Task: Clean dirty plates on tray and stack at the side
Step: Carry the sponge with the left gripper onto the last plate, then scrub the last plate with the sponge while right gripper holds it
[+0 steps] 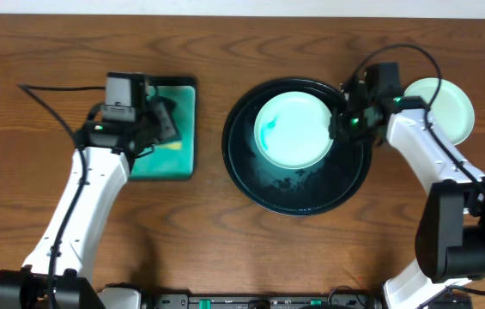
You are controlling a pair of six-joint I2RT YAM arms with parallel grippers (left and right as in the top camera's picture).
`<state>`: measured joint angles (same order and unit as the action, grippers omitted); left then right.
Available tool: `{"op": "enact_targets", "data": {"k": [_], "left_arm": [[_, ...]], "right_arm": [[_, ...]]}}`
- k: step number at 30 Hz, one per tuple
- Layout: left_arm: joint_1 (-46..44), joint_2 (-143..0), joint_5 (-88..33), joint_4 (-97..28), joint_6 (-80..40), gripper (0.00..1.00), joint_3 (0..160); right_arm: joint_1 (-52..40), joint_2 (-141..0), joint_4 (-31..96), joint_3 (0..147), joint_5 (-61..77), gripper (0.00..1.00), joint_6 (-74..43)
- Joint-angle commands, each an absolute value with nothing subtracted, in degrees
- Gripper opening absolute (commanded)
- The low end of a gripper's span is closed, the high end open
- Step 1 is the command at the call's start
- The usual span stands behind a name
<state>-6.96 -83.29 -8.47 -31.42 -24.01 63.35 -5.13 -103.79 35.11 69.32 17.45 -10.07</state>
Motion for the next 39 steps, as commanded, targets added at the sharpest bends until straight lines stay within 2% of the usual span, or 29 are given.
{"op": "enact_targets", "data": {"k": [1, 9, 15, 20, 34, 39], "left_arm": [[-10.6, -83.5, -11.5, -30.9, -24.3, 0.07, 63.1], [-21.5, -87.8, -11.4, -25.7, -30.1, 0.07, 63.1], [-28.1, -93.2, -11.4, -17.0, -32.8, 0.07, 63.1], [-32.5, -98.1, -10.9, -8.3, -39.4, 0.08, 63.1], [-37.2, -115.3, -10.9, 16.2, -49.2, 0.07, 63.1], [-36.7, -119.0, -3.4, 14.5, -46.1, 0.07, 63.1]], "right_arm": [[-5.8, -105.1, 32.4, 65.8, 15.3, 0.01, -12.4], [-5.8, -105.1, 24.6, 60.0, 15.2, 0.01, -14.8], [-5.8, -105.2, 22.5, 58.3, 15.1, 0.01, -16.8], [-6.4, -105.2, 22.7, 58.2, 11.7, 0.01, -18.7], [-7.2, -105.2, 20.1, 54.4, 10.6, 0.01, -21.2], [-7.2, -105.2, 18.1, 52.1, 10.6, 0.01, -21.2]]}}
